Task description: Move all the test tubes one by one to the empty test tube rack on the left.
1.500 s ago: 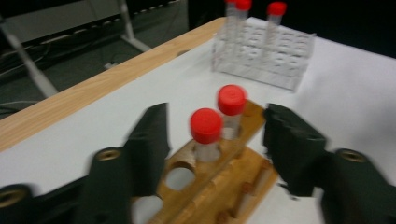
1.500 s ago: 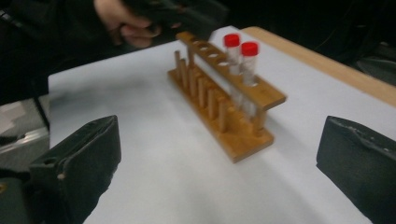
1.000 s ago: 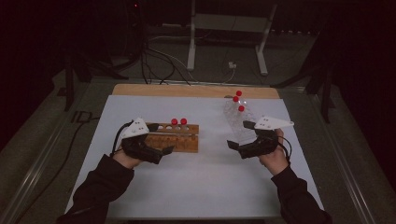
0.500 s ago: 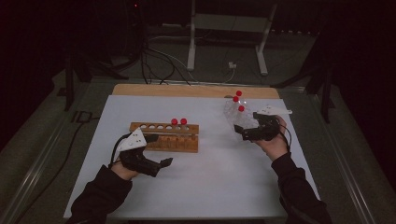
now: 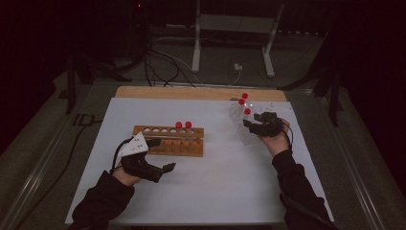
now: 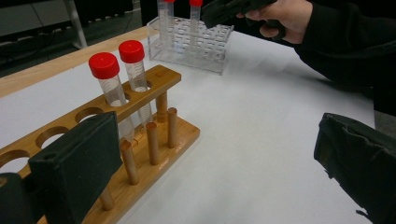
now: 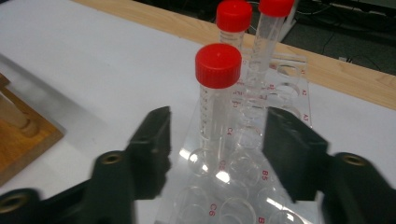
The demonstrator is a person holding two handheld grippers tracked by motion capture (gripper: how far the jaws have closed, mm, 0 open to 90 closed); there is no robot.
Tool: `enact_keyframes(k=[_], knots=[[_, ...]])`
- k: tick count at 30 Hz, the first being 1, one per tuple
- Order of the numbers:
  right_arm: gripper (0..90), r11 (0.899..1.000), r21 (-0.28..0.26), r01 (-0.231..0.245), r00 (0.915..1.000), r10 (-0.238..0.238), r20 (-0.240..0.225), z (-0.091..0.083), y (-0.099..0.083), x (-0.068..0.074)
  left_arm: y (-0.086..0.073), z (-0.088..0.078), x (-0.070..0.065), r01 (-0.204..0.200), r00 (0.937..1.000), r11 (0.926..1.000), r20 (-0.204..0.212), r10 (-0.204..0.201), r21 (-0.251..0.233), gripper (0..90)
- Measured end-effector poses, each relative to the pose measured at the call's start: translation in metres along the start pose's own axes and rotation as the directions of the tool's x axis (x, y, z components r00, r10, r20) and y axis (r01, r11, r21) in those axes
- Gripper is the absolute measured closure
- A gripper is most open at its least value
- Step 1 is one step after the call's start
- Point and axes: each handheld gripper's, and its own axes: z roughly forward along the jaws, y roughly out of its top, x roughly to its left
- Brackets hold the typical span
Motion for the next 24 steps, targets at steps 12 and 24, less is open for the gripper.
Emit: enact_keyframes(k=[12,24], knots=[[65.8,1.000,0.021,-0.008,1.0000,0.008,-0.006,0.017,0.004,-0.004,-0.001,0.001,0.001,0.002,1.0000,1.0000,0.008,-0.002,0.003,1.6],[75.2,1.000,0.028,0.000,1.0000,0.000,-0.003,0.020,0.006,0.000,0.000,0.000,0.001,0.006,0.9999,1.0000,0.014,-0.006,0.003,1.5]])
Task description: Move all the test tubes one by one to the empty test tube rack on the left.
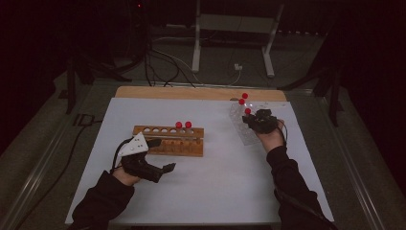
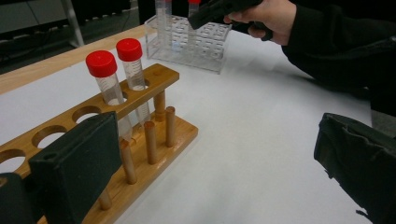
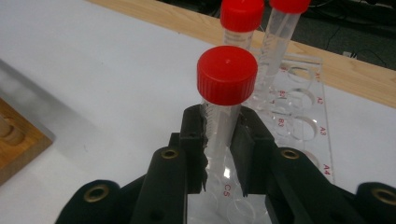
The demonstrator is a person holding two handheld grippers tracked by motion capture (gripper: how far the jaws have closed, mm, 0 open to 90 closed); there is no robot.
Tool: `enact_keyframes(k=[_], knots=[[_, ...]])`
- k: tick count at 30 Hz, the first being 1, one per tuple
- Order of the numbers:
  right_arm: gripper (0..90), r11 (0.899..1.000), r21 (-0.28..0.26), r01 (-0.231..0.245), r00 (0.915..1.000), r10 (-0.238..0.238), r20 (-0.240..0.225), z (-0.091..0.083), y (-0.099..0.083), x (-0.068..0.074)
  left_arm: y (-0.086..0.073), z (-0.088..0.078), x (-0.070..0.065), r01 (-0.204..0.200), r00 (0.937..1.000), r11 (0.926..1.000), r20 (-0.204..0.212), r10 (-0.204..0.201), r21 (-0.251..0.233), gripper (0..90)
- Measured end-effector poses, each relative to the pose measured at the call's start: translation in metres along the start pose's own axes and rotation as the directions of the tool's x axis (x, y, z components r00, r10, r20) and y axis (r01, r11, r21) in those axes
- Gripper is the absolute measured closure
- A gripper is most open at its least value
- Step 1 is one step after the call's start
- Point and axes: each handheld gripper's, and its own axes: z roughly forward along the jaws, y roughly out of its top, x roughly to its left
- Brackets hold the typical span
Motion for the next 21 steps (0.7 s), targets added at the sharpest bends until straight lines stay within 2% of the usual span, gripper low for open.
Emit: enact_keyframes(k=[10,21], knots=[[75.4,1.000,-0.027,0.002,1.0000,-0.002,-0.001,-0.015,0.011,0.000,0.000,0.000,0.000,0.005,1.0000,1.0000,0.002,-0.005,0.004,1.5],[75.4,0.997,-0.075,0.030,0.9995,-0.030,-0.002,-0.047,0.032,0.004,0.005,0.001,-0.002,0.004,0.9999,0.9999,0.010,-0.004,0.012,1.6]])
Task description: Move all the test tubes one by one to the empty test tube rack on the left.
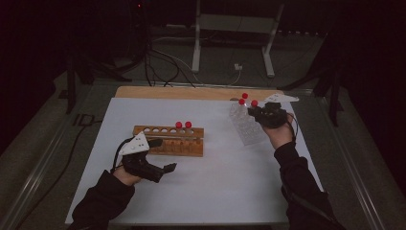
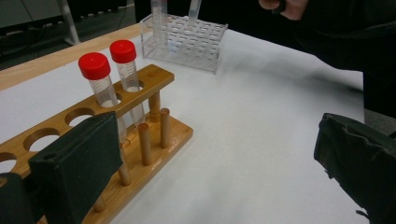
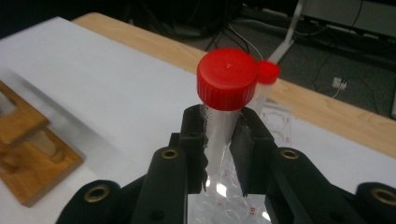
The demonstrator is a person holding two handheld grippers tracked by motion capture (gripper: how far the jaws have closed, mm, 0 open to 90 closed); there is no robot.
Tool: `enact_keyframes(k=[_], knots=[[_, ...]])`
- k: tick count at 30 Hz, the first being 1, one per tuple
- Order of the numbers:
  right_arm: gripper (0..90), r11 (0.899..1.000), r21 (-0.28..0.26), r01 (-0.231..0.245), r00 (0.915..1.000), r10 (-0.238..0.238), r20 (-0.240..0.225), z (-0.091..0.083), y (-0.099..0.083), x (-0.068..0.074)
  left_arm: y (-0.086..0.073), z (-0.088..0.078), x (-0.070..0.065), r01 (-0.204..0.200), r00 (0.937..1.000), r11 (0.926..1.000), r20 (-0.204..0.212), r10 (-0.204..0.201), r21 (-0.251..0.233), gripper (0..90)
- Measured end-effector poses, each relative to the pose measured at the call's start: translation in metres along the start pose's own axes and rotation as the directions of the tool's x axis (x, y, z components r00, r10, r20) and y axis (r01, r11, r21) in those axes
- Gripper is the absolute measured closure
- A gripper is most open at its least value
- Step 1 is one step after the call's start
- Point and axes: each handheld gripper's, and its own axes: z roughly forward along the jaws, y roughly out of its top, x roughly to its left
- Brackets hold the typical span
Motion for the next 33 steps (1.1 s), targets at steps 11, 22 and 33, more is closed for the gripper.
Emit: enact_keyframes(k=[11,22,33], knots=[[75.4,0.998,-0.001,0.066,0.9959,-0.066,-0.062,-0.022,0.009,0.023,0.008,0.002,-0.005,-0.016,0.9998,0.9998,0.014,0.016,0.008,1.6],[75.4,0.994,0.008,0.111,0.9827,-0.109,-0.150,-0.026,-0.006,0.052,0.013,0.008,-0.012,-0.028,0.9990,0.9993,0.036,0.027,0.024,1.6],[75.4,0.988,0.030,0.150,0.9609,-0.138,-0.240,-0.028,-0.028,0.084,0.018,0.016,-0.019,-0.047,0.9972,0.9977,0.060,0.044,0.048,1.6]])
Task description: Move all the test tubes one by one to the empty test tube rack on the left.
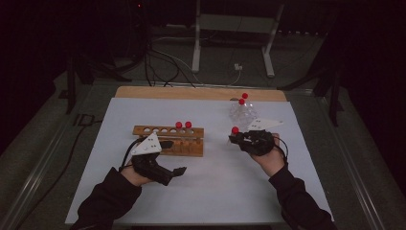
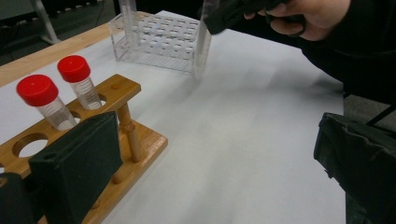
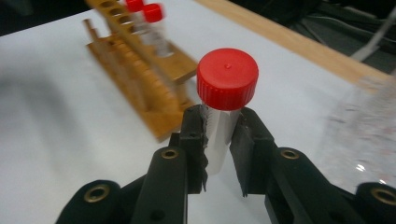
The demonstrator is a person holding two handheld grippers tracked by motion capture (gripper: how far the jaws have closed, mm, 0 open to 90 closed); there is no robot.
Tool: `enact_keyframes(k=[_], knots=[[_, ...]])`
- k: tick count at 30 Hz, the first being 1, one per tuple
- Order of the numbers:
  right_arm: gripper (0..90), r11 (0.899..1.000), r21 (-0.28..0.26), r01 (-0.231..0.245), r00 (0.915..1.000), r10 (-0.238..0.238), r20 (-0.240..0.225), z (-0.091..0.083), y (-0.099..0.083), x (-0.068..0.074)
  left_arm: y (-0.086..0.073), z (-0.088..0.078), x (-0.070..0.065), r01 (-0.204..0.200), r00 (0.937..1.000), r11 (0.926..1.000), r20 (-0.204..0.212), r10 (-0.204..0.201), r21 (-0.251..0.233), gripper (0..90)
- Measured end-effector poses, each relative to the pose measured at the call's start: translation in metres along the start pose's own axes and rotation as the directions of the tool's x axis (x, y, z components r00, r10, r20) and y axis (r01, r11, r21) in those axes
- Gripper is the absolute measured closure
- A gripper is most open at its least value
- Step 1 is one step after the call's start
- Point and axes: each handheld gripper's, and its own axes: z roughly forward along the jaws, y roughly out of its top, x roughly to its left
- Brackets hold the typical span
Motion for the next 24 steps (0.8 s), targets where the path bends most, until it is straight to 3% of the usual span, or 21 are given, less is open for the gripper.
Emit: enact_keyframes(k=[11,19,24], knots=[[75.4,0.998,0.019,0.064,0.9925,-0.062,-0.105,0.009,-0.006,0.039,0.004,0.009,-0.008,-0.015,0.9995,0.9998,0.029,0.014,0.014,1.7],[75.4,0.992,0.042,0.116,0.9782,-0.107,-0.178,0.020,-0.009,0.065,0.008,0.015,-0.012,-0.018,0.9987,0.9998,0.047,0.018,0.004,2.2],[75.4,0.988,0.049,0.143,0.9686,-0.130,-0.212,0.025,-0.009,0.078,0.013,0.019,-0.017,-0.033,0.9976,0.9994,0.060,0.034,-0.009,7.1]])
